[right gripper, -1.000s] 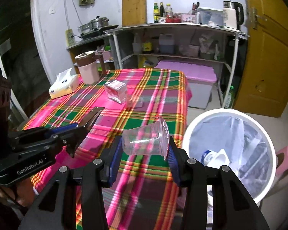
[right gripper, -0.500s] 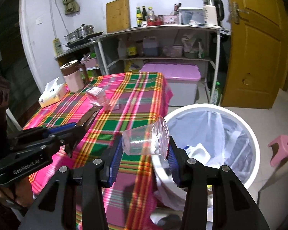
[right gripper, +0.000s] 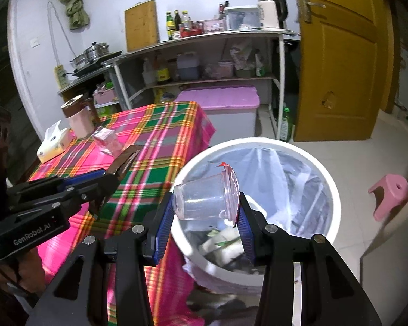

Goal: Collect trash
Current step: 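Grasp the clear plastic cup with the right tool while the left tool carries the strip toward the bin, then open both tools over the white bin to drop the strip and cup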

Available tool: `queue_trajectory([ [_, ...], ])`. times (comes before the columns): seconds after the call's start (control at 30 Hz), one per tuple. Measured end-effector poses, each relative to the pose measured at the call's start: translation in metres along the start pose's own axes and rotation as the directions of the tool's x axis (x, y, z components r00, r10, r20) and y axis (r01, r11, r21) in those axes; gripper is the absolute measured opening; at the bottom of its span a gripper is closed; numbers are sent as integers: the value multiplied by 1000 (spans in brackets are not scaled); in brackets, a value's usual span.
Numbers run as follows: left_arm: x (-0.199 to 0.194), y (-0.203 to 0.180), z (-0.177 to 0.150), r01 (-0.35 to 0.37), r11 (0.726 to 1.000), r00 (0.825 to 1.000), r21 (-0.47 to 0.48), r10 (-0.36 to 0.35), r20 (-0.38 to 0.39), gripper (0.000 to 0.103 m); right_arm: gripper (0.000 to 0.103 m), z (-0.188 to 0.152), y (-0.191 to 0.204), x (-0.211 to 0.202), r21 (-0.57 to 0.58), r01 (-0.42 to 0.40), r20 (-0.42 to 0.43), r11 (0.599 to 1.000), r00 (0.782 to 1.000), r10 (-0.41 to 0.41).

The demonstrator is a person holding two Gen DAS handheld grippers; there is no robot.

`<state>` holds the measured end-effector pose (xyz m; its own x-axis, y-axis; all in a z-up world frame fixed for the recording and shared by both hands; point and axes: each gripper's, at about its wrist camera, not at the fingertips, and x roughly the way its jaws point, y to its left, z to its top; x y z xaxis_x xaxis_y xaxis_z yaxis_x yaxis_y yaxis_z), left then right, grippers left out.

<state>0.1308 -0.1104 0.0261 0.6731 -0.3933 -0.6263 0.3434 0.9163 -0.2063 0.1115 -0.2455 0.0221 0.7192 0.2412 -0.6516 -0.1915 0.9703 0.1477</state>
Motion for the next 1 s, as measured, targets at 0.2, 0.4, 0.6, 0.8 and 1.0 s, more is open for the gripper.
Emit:
queue_trajectory([
  [0.2, 19, -13, 4, 27, 999, 999, 23, -27, -20, 18, 45, -3, -18, 3, 32, 24, -13, 999, 1000, -24],
  [0.4, 39, -23, 7, 52, 998, 998, 39, -51, -44, 18, 45, -6, -31, 11, 51, 43, -38, 998, 998, -41],
  [0.6, 57, -26, 10, 67, 997, 995, 37, -64, -70, 18, 46, -9, -42, 20, 61, 61, -68, 996, 996, -57],
  [0.8, 74, -30, 11, 81, 996, 992, 44, -76, -100, 18, 46, -11, -50, 28, 67, 72, -90, 995, 994, -66],
  [1.0, 86, -34, 13, 91, 995, 988, 47, -84, -126, 18, 46, -12, -56, 35, 73, 83, -111, 994, 991, -75],
])
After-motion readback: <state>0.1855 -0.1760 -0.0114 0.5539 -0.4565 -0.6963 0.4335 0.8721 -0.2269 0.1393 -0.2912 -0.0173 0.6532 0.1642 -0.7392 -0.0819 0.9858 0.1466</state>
